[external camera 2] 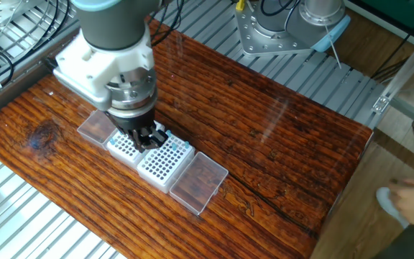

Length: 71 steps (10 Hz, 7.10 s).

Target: Transfer all medium pipette tips from one holder to another

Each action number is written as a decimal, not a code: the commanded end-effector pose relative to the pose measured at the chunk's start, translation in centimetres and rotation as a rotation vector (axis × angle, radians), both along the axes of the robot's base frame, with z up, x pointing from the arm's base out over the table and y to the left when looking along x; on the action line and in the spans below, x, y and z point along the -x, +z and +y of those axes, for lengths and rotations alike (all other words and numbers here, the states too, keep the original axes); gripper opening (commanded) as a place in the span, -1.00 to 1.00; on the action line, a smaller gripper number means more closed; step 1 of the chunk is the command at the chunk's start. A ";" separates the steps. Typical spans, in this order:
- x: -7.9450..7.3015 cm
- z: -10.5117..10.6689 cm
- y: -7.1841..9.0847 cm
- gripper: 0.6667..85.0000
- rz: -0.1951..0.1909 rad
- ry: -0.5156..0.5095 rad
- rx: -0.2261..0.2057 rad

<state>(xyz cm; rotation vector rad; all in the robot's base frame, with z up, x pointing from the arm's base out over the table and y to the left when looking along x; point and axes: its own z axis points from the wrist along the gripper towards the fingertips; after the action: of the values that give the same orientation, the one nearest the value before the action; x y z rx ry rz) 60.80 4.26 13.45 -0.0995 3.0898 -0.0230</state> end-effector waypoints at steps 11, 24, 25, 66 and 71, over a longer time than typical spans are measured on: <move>1.7 -0.1 -1.3 -0.99 0.033 0.009 -0.009; 2.2 -0.1 -1.8 -0.99 0.027 0.018 -0.010; 2.2 -0.3 -2.0 -0.98 0.029 0.029 -0.002; 8.2 -7.3 -6.4 -0.40 -0.017 0.155 0.015; 8.1 -7.5 -6.6 -0.47 -0.019 0.149 0.021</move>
<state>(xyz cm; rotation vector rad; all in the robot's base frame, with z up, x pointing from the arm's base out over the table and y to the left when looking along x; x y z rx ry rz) 52.56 -3.35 6.85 -0.3448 3.0566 -0.0619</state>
